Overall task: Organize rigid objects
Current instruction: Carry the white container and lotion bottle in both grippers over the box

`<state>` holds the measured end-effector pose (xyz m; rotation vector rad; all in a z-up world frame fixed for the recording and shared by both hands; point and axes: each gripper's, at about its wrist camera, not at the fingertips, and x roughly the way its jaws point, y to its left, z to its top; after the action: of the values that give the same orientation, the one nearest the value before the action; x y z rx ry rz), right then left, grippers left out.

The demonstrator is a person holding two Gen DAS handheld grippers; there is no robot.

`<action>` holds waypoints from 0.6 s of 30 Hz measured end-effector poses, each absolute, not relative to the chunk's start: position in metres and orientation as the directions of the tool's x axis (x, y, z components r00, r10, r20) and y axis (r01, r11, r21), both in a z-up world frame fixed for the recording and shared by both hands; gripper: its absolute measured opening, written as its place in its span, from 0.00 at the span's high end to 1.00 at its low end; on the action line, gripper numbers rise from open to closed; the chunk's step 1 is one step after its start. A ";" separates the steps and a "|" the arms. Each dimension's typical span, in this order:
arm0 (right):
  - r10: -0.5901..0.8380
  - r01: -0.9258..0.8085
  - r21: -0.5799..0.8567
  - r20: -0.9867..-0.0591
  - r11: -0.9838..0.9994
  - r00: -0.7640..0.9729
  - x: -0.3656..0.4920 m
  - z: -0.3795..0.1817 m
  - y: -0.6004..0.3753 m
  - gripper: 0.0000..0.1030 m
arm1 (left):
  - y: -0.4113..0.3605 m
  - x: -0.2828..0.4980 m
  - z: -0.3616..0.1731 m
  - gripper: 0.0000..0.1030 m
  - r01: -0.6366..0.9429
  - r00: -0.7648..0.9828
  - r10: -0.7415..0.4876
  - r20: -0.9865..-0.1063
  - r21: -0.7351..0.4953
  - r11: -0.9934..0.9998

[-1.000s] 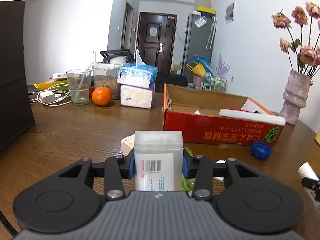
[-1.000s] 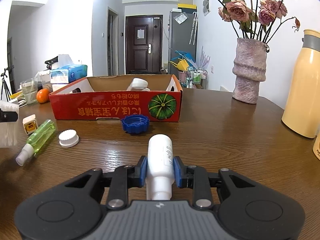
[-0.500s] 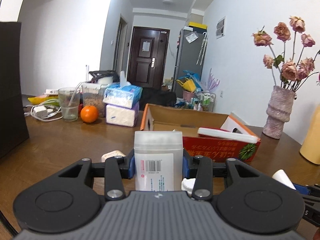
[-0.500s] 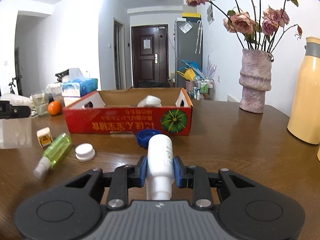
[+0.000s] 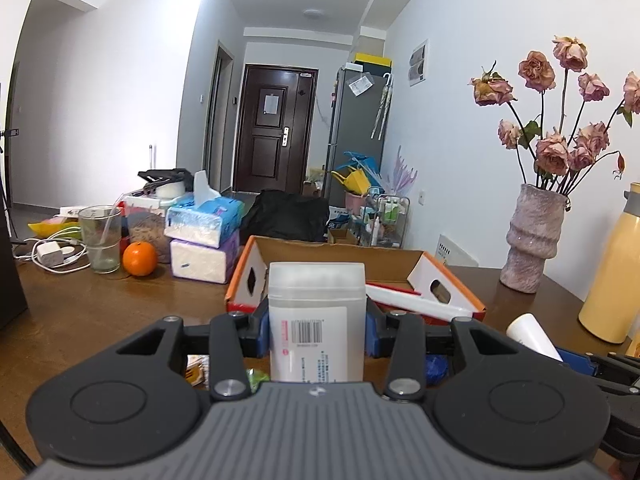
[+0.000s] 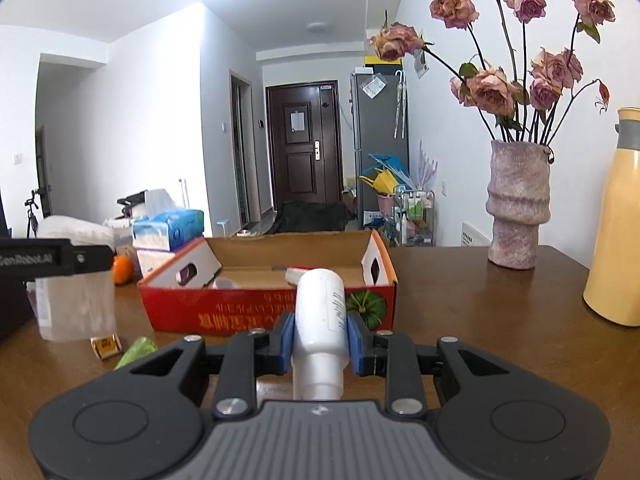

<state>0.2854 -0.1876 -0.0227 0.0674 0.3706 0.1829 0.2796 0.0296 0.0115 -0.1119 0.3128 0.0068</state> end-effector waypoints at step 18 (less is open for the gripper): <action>0.200 -0.166 0.135 -0.300 0.977 0.933 0.330 0.004 -0.185 0.74 | 0.013 0.324 0.021 0.58 -0.032 0.955 -0.013 -0.297 -0.148 0.989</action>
<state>0.3298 -0.1847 0.0038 0.1086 0.3181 0.1878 0.3235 0.0131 0.0212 -0.1519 0.3021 0.0099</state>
